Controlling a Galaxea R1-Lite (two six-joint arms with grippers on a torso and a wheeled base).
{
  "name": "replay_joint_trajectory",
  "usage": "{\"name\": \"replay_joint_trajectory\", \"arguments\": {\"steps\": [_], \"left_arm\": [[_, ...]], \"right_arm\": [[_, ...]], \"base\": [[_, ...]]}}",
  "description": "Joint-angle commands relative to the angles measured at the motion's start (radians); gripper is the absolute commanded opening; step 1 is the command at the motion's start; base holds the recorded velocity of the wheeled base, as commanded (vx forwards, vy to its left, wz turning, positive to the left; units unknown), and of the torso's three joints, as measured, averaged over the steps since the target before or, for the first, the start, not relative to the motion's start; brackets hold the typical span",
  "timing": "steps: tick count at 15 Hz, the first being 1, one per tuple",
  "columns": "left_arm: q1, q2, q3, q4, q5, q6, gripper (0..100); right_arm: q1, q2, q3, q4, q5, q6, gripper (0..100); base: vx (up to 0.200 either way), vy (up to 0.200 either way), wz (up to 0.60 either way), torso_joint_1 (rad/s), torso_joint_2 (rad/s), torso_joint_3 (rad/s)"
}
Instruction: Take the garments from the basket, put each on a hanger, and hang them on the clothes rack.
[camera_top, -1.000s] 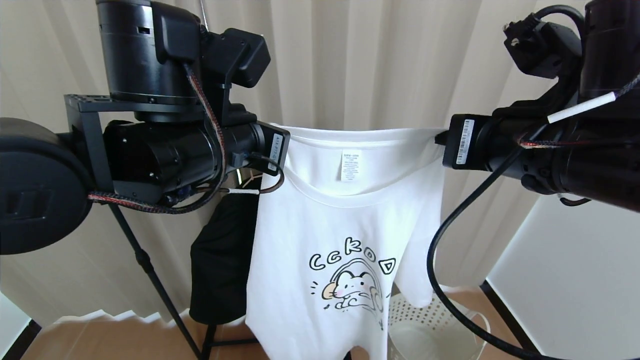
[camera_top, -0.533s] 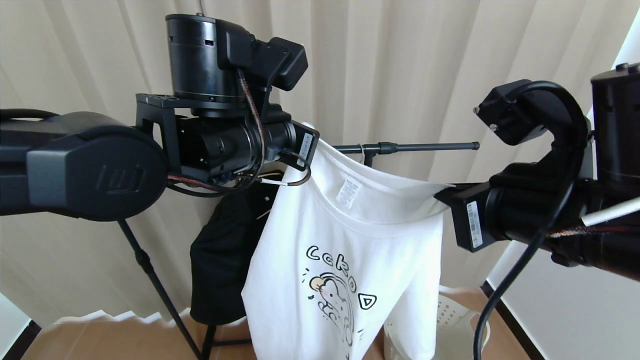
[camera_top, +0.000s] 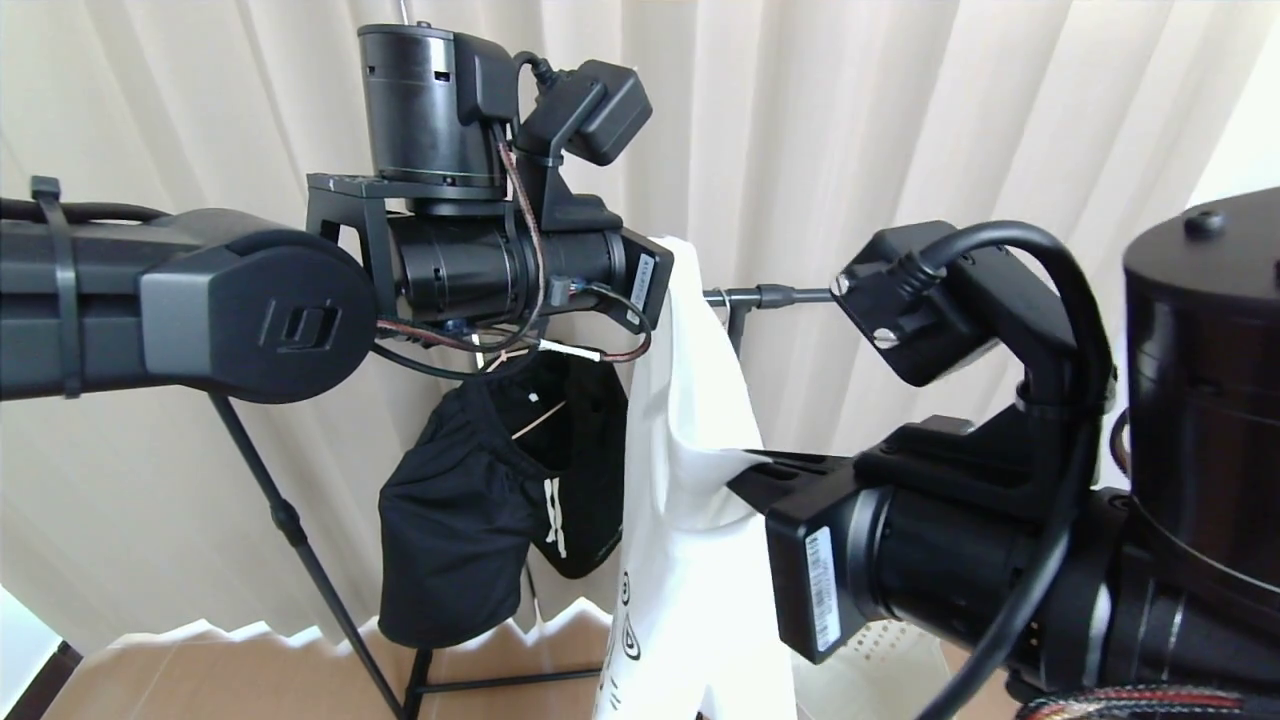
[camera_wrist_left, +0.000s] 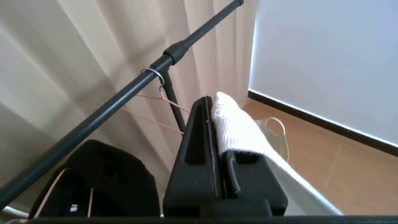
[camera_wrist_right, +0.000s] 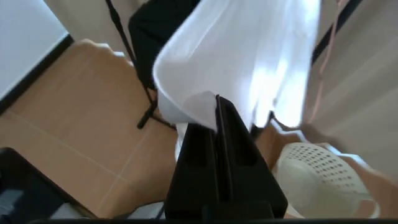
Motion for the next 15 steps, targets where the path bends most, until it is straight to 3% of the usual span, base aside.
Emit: {"name": "replay_joint_trajectory", "arguments": {"steps": [1,6,8,10,12,15], "left_arm": [[0.001,0.000,-0.006,0.000,-0.003,-0.016,0],[0.012,-0.014,0.004,0.008,0.025,-0.032,0],[0.012,-0.017,0.002,0.012,0.116,-0.032,0],[0.010,-0.023,-0.007,0.065,0.237,-0.032,0],[-0.008,-0.034,-0.029,0.193,0.392,-0.032,0],[-0.032,-0.054,-0.021,0.292,0.455,-0.048,0]], "right_arm": [[0.022,0.069,-0.026,-0.036,-0.002,0.040,0],[0.001,0.036,-0.016,-0.005,-0.006,0.018,0],[-0.079,-0.010,-0.019,0.068,0.000,-0.062,0],[-0.220,-0.046,-0.016,0.174,-0.003,-0.171,0],[-0.311,-0.018,-0.023,0.122,-0.002,-0.175,0],[-0.386,0.089,-0.037,-0.028,-0.002,-0.177,0]], "base": [[0.000,0.000,0.00,0.000,0.00,0.000],[0.000,0.000,0.00,0.000,0.00,0.000],[0.000,0.000,0.00,0.000,0.00,0.000],[0.000,0.000,0.00,0.000,0.00,0.000],[0.000,0.000,0.00,0.000,0.00,0.000],[0.000,0.000,0.00,0.000,0.00,0.000]]}}
